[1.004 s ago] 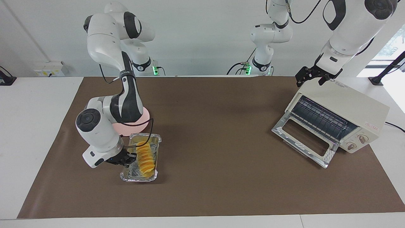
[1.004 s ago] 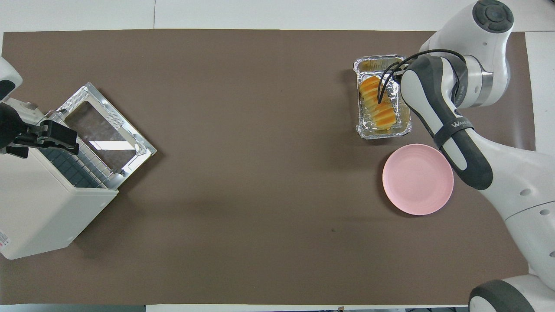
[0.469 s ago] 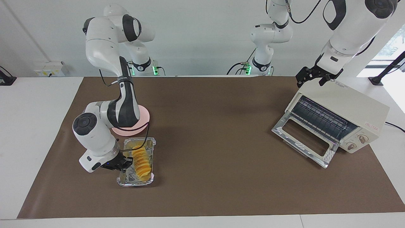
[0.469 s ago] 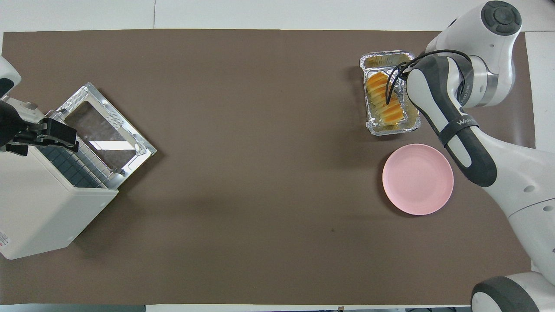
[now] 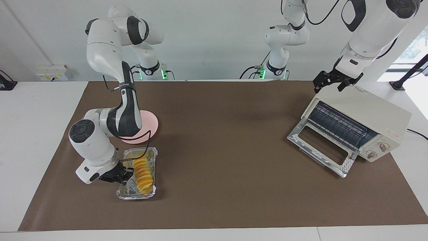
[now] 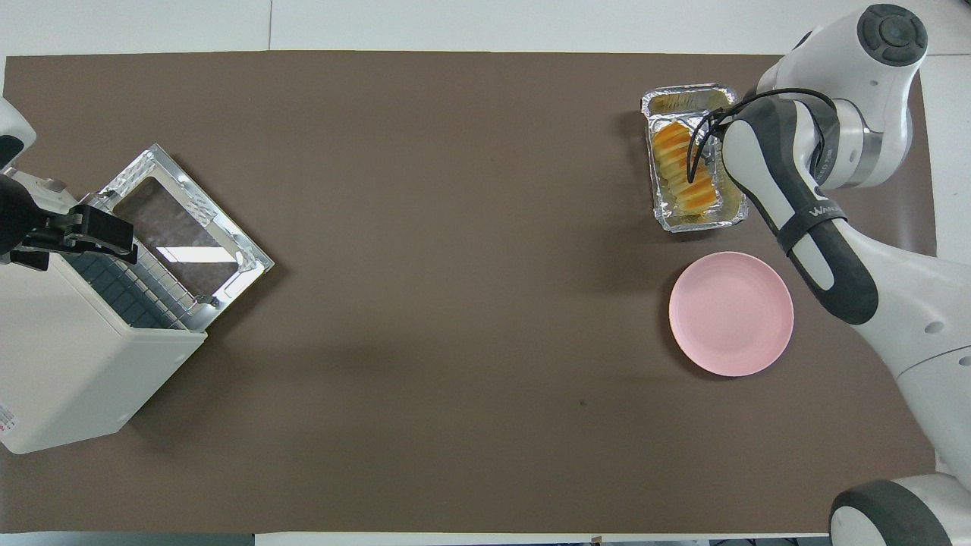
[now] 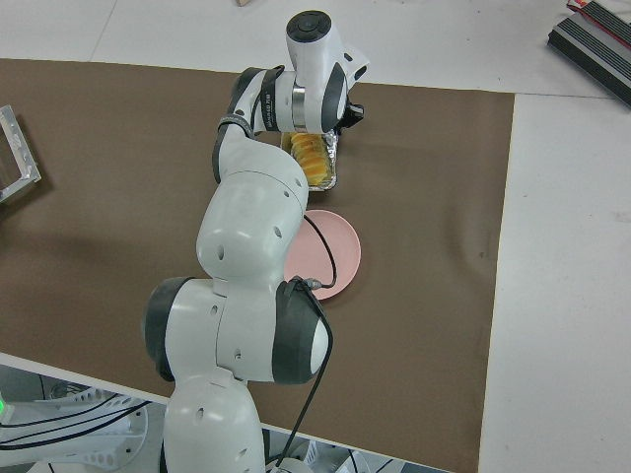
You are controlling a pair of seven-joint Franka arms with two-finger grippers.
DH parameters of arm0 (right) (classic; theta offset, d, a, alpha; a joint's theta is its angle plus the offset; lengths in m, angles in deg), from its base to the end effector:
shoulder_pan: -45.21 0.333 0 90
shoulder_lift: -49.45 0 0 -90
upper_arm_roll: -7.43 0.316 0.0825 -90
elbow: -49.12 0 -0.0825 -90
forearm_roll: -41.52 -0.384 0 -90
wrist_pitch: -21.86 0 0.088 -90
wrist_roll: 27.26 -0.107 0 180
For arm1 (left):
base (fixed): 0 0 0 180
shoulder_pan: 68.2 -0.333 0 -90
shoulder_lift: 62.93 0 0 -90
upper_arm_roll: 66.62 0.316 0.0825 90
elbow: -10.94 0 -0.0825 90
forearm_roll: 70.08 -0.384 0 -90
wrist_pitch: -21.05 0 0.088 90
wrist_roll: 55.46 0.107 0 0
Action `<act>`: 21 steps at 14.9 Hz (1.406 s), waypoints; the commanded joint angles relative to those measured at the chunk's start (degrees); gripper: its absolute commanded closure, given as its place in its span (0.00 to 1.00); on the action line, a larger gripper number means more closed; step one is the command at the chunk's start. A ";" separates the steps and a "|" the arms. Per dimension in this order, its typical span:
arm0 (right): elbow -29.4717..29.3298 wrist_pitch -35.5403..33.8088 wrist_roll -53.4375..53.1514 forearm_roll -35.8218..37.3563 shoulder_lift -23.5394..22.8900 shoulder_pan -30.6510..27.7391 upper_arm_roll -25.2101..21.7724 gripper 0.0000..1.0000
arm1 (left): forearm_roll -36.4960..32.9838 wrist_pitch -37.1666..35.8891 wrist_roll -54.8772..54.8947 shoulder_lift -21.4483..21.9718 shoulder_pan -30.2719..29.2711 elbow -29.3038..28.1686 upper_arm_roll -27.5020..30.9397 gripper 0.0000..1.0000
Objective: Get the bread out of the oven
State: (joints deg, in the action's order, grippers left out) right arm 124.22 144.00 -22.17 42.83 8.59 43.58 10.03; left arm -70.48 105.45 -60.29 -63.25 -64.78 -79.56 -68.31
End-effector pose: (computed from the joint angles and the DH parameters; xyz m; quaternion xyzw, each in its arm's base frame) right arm 0.7495 0.0036 0.3276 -0.9972 -0.0520 -0.0544 0.0026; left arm 0.5428 -0.0477 0.6094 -0.9984 0.0023 0.0555 0.0082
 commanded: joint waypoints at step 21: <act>8.74 3.63 -5.00 5.73 3.94 4.78 0.65 0.01 | 0.83 -1.25 -0.09 0.76 0.27 -0.11 0.46 0.00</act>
State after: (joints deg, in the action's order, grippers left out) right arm 128.58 145.89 -25.67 47.35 9.57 48.62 10.44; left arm -70.47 105.35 -60.32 -63.17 -64.78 -79.50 -68.22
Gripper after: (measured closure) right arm 0.004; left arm 0.000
